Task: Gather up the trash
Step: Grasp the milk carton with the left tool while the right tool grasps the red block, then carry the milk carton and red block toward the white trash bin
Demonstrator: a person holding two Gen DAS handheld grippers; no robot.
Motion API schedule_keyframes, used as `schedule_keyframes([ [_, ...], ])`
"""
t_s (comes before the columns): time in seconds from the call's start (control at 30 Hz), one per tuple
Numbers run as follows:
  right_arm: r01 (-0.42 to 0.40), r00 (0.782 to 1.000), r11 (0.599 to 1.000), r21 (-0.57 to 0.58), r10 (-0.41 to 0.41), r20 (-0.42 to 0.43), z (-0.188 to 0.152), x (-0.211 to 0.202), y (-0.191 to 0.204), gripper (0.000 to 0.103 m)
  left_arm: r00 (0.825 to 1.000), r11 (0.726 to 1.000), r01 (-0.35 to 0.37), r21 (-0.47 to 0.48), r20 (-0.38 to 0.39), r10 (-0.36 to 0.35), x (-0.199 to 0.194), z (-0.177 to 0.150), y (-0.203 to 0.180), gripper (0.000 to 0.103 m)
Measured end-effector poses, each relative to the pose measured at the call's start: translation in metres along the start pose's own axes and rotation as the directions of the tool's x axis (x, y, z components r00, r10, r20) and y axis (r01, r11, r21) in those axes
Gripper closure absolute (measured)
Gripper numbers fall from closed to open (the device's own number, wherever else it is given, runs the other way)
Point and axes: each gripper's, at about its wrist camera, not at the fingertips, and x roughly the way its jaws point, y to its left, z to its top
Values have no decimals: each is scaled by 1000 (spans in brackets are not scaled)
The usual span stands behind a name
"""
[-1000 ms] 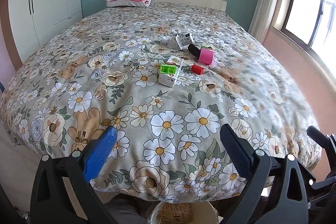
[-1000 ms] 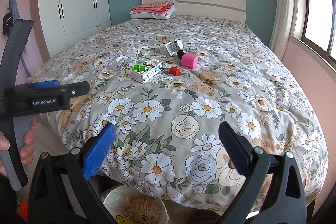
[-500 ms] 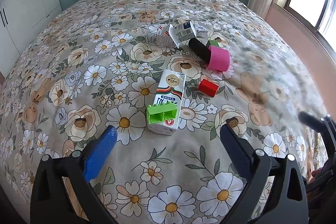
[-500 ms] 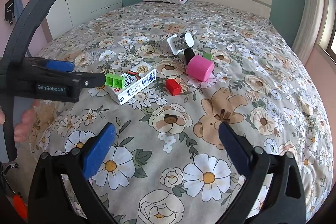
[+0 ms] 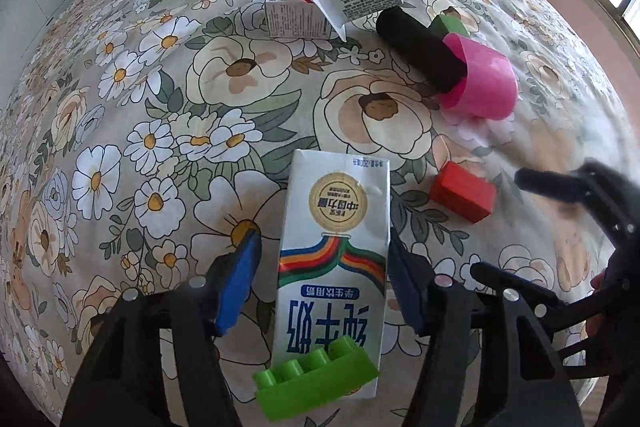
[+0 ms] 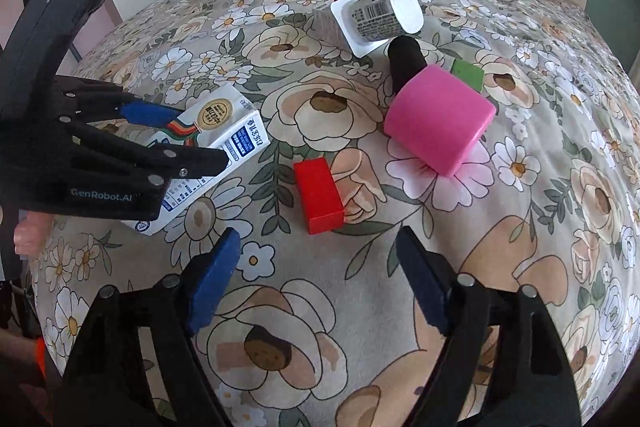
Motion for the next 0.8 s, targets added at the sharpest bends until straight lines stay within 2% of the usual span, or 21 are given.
schedule_keyframes([
  [0.07, -13, 1000, 1000, -19, 13, -20, 4, 10, -2, 35, 1000, 1000, 5, 10, -23, -5, 9, 2, 0, 42],
  [0.13, -11, 999, 999, -48, 10, -33, 6, 17, -1, 39, 999, 1000, 14, 15, -43, -13, 16, 2, 0, 51],
  [0.2, -11, 999, 998, -61, 9, -38, 9, 22, 0, 46, 999, 1000, 17, 12, -28, -16, 17, 3, 0, 54],
  [0.3, -63, 998, 997, -38, 62, -33, 14, 24, -4, 65, 998, 998, 58, -11, -10, -58, 14, 5, 1, 54],
  [0.33, -82, 996, 996, -31, 81, -34, 15, 25, -3, 77, 997, 997, 76, -25, 2, -76, 12, 4, 2, 54],
  [0.37, -83, 996, 996, -27, 82, -35, 15, 25, -3, 82, 996, 995, 90, -38, 15, -89, 10, 3, 4, 54],
  [0.53, -24, 999, 998, -53, 26, 37, 3, 8, 14, 82, 986, 990, 120, -72, 125, -111, -15, -12, 11, 54],
  [0.67, 28, 991, 998, -56, -21, 133, -11, -27, 30, 82, 960, 985, 147, -94, 253, -119, -56, -30, 12, 54],
  [0.73, 57, 983, 997, -55, -46, 180, -18, -46, 39, 82, 932, 986, 143, -83, 346, -106, -83, -40, 9, 54],
  [0.8, 62, 975, 997, -45, -51, 217, -24, -65, 46, 82, 894, 989, 131, -61, 439, -91, -108, -53, 2, 54],
])
